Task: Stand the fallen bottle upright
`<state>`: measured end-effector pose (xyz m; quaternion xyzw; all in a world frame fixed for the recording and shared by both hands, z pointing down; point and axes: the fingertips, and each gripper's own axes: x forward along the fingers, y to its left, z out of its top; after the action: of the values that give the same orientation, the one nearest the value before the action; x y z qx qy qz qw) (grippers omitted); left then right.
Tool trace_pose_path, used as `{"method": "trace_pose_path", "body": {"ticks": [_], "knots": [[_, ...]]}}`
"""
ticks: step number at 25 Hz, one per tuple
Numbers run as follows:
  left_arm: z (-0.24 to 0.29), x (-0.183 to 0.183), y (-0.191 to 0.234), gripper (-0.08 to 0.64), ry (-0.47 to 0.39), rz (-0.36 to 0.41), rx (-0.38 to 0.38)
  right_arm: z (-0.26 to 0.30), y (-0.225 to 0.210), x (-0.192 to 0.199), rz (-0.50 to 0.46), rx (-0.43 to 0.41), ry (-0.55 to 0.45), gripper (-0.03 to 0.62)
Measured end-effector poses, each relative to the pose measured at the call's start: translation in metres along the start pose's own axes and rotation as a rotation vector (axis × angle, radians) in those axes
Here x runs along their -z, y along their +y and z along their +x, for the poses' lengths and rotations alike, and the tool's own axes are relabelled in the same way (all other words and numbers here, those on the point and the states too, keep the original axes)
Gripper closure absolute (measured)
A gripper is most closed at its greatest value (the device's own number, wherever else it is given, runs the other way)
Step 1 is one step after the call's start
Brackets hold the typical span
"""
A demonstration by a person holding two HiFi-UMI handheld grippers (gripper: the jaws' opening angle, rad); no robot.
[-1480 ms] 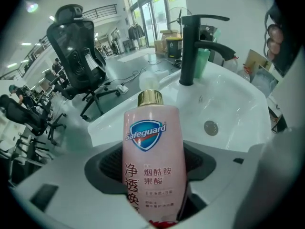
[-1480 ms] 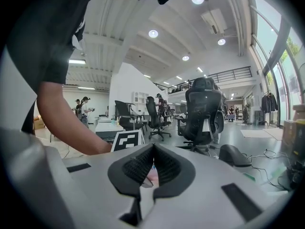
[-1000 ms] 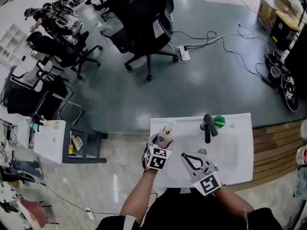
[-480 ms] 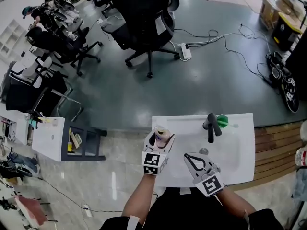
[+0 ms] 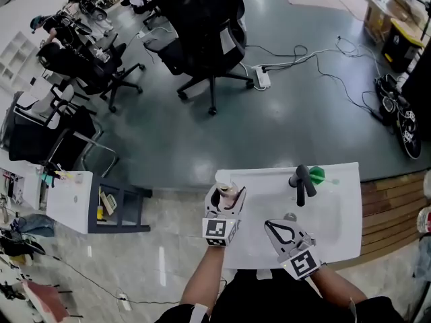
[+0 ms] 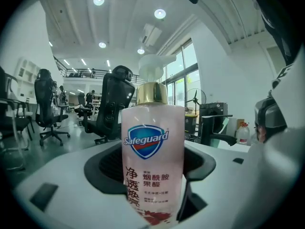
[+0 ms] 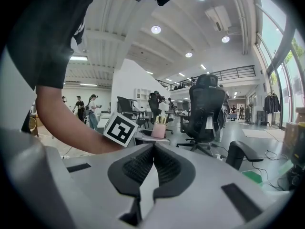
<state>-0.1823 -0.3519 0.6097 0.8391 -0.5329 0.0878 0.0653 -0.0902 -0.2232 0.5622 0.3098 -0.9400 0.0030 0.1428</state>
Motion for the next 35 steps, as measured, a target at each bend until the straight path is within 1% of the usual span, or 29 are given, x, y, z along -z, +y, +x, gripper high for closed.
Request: {"method": "trace_pose_path", "body": {"ticks": [3, 7, 11, 17, 21, 24, 27, 31, 35], "knots": [[0.006, -0.001, 0.010, 0.241, -0.026, 0.027, -0.022, 0.002, 0.001, 0.004, -0.007, -0.004, 0.018, 0.577], [0.015, 0.005, 0.022, 0.239, -0.052, 0.030, -0.053, 0.007, 0.001, 0.011, 0.012, -0.007, 0.033, 0.577], [0.016, 0.006, 0.030, 0.239, -0.083, 0.043, -0.084, 0.015, 0.003, 0.011, 0.021, -0.012, 0.026, 0.577], [0.005, 0.011, 0.027, 0.238, -0.109, 0.042, -0.106, 0.018, 0.006, 0.018, 0.031, -0.012, 0.029, 0.577], [-0.002, 0.014, 0.029, 0.238, -0.101, 0.046, -0.105, 0.021, 0.008, 0.005, 0.033, -0.016, -0.008, 0.577], [-0.002, 0.015, 0.027, 0.238, -0.076, 0.053, -0.099, 0.023, 0.010, -0.004, 0.038, -0.017, -0.031, 0.577], [-0.007, 0.019, 0.026, 0.238, -0.046, 0.055, -0.114, 0.024, 0.013, -0.010, 0.045, -0.019, -0.041, 0.577], [-0.027, 0.016, 0.022, 0.235, -0.048, 0.046, -0.137, 0.022, 0.018, -0.018, 0.036, -0.009, -0.061, 0.577], [-0.057, -0.002, 0.007, 0.235, -0.055, 0.032, -0.127, 0.019, 0.018, -0.039, 0.066, 0.018, -0.158, 0.577]]}}
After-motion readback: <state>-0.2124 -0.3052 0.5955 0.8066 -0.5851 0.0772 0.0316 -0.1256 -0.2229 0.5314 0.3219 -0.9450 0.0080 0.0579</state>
